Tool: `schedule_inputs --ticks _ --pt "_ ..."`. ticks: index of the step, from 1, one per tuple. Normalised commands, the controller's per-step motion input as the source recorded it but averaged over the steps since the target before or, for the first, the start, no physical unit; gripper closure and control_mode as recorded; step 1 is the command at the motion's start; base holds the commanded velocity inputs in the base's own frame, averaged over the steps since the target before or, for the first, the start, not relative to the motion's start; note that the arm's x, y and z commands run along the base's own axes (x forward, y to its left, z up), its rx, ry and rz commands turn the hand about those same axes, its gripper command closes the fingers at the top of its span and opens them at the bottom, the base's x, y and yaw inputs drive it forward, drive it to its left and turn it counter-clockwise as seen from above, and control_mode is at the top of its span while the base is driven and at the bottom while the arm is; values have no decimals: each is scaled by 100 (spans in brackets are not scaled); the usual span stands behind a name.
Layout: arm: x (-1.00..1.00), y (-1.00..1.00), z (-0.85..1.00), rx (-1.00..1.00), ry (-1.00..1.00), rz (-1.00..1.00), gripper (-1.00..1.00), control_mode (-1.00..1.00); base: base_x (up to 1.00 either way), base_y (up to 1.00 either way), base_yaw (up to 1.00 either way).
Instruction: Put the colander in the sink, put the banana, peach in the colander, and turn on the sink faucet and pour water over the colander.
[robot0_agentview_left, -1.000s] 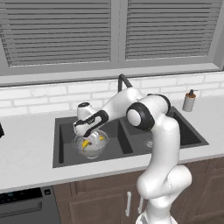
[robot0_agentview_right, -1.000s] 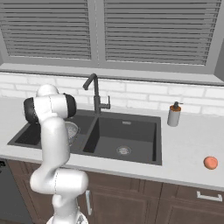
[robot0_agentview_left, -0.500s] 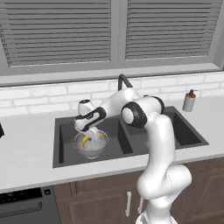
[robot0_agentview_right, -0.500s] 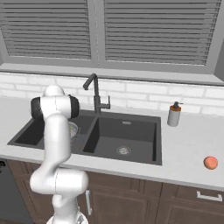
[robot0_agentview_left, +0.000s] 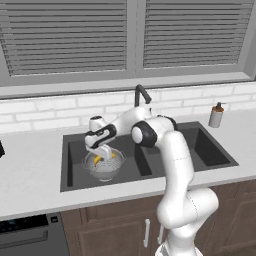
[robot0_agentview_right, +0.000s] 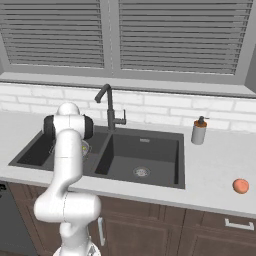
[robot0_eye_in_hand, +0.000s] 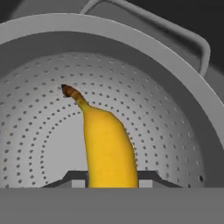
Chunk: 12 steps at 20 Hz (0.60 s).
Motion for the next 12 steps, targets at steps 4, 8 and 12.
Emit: schedule_inputs --ticks 4,8,12 --pt "24 0 -56 0 2 0 100 -100 0 0 0" --pt "5 2 -39 0 3 0 100 -100 0 0 0" --pt "0 0 -18 0 2 0 100 -100 0 0 0"
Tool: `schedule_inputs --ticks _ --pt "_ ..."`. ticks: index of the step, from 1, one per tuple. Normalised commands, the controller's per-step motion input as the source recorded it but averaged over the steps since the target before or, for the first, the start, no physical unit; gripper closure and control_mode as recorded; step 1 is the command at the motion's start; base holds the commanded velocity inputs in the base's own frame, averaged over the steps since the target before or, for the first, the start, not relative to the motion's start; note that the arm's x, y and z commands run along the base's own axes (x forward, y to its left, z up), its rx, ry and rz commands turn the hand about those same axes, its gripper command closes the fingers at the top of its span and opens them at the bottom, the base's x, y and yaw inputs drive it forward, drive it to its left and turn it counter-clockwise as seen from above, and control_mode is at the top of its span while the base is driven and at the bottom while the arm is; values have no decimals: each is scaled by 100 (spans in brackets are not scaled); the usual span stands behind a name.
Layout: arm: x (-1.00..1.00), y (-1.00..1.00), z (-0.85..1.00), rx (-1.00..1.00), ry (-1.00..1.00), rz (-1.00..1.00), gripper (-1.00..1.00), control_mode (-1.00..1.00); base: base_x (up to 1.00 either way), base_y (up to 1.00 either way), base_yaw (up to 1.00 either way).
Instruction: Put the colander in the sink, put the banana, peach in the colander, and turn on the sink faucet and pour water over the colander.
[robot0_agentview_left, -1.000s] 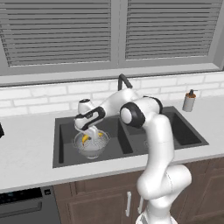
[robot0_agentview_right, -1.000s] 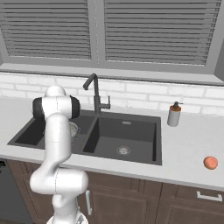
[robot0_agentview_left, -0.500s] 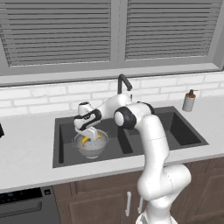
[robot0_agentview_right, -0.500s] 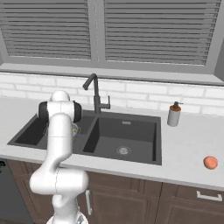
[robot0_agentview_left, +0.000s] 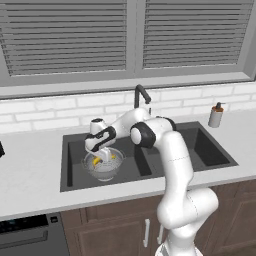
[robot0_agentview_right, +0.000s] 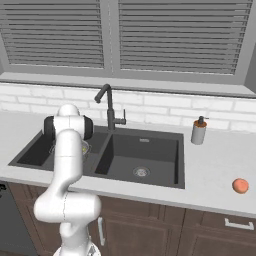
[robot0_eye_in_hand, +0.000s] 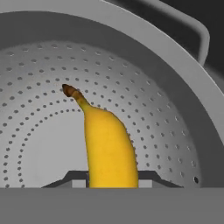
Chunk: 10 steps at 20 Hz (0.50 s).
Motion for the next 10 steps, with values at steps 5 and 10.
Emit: schedule_inputs --ticks 5,10 --pt "0 0 3 0 0 0 -100 -100 0 0 0" --pt "-1 0 11 0 0 0 -100 -100 0 0 0"
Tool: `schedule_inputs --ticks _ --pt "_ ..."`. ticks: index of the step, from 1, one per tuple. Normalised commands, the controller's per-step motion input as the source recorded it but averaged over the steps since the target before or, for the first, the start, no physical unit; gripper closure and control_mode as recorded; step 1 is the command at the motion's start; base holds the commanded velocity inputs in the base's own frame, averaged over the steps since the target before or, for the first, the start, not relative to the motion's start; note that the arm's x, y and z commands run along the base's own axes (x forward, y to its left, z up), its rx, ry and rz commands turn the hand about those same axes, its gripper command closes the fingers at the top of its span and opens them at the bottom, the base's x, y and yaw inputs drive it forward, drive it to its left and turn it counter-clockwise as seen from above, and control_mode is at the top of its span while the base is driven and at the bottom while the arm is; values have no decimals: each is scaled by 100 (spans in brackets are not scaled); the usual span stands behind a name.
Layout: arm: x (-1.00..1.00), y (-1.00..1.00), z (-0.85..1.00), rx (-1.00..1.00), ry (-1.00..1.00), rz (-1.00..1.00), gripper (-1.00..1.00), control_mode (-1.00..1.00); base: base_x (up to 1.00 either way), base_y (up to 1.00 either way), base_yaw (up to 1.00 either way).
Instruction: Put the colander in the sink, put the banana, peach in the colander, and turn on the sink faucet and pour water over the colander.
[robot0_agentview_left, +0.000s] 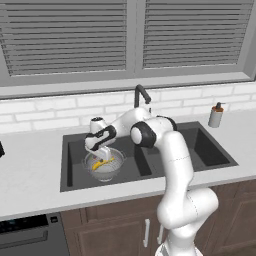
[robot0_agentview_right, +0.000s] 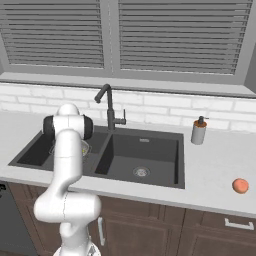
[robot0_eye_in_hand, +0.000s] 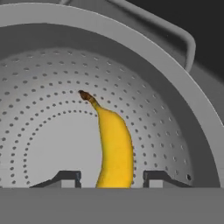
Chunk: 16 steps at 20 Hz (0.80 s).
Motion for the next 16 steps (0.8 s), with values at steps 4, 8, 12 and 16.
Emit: schedule_inputs --ticks 4,8,12,16 --pt "-9 0 29 0 0 0 -100 -100 0 0 0" --pt "-18 -3 48 0 0 0 -100 -100 0 0 0" --pt "-37 -26 65 0 0 -6 -100 -100 0 0 0" --pt "-53 -30 67 2 -1 -8 -100 -100 0 0 0"
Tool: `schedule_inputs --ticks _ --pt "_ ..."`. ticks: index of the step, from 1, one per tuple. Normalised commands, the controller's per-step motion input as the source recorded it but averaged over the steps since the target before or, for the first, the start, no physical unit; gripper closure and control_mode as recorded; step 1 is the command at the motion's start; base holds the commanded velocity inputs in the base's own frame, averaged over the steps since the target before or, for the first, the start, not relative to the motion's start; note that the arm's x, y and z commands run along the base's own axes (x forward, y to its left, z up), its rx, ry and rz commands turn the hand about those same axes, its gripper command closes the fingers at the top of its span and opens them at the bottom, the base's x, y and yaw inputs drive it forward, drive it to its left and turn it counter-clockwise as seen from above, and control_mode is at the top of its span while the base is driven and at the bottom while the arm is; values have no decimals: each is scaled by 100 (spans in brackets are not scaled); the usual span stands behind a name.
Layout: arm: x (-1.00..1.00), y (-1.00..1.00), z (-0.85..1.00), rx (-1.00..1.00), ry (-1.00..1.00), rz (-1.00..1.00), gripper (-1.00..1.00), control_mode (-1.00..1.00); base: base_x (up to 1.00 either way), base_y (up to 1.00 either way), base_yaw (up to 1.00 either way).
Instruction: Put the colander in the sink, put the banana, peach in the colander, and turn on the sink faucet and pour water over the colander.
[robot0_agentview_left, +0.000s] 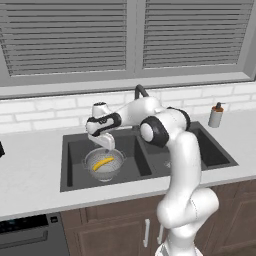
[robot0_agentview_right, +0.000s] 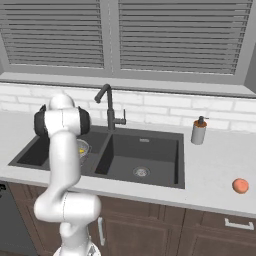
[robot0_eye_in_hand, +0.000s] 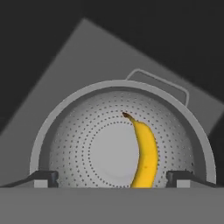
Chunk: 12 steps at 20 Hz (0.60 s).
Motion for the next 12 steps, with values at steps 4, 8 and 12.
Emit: schedule_inputs --ticks 4,8,12 --pt "-75 -41 69 4 -8 -12 -100 -100 0 0 0" --pt "-77 -39 60 4 -5 -22 -100 -100 0 0 0" --pt "-60 -5 50 0 0 -39 -100 -100 0 0 0"
